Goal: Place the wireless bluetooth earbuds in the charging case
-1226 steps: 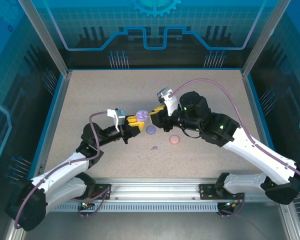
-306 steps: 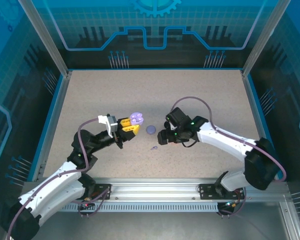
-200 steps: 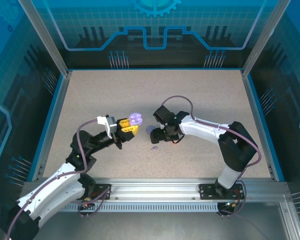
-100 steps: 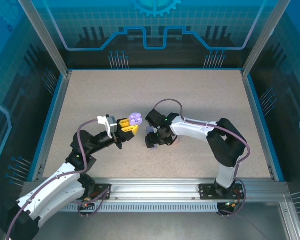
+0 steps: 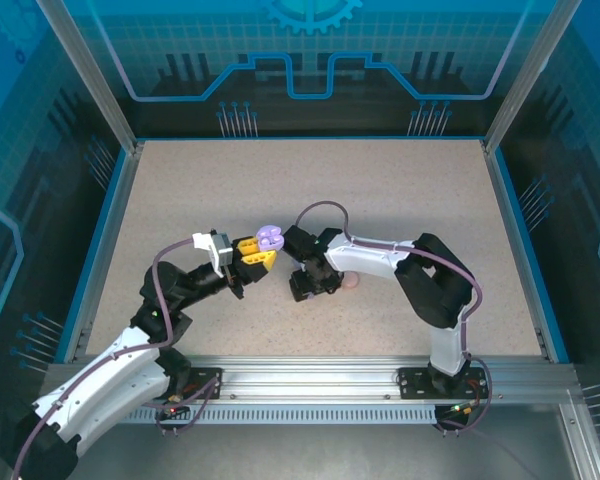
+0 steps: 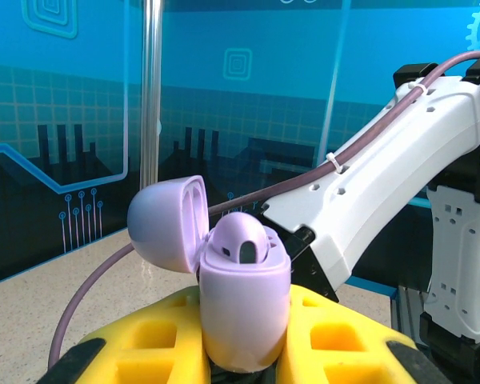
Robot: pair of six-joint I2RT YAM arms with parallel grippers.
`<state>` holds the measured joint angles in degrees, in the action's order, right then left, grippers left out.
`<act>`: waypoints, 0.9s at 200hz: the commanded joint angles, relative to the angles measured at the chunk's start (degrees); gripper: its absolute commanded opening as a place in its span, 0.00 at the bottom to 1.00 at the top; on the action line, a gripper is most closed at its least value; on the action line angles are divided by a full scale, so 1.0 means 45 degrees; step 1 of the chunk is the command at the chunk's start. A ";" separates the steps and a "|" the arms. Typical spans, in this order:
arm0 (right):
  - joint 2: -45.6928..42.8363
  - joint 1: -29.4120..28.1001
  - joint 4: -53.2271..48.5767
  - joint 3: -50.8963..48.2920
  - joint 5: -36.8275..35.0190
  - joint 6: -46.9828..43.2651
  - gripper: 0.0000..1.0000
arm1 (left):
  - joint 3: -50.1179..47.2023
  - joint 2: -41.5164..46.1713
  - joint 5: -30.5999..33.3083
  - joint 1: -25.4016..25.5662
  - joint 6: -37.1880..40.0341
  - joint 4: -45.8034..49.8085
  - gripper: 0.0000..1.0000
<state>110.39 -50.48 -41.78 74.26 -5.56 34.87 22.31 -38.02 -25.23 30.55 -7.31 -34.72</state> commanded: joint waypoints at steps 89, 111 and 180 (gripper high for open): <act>-0.0458 -0.0287 -0.1179 -0.0335 -0.0251 -0.0170 0.54 | -0.0172 0.0129 0.0214 0.0065 0.0271 -0.0044 0.06; -0.0659 -0.0306 -0.1167 -0.0257 -0.0041 -0.0192 0.54 | -0.0173 0.0129 0.0209 0.0065 0.0259 -0.0034 0.06; -0.0748 -0.0012 -0.1360 0.0578 0.0656 -0.0370 0.54 | -0.0191 0.0180 0.0190 0.0060 0.0249 -0.0046 0.06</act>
<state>106.39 -50.96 -45.47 73.95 -3.86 34.44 22.31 -38.02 -25.21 30.55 -7.31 -34.48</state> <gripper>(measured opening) 0.541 0.203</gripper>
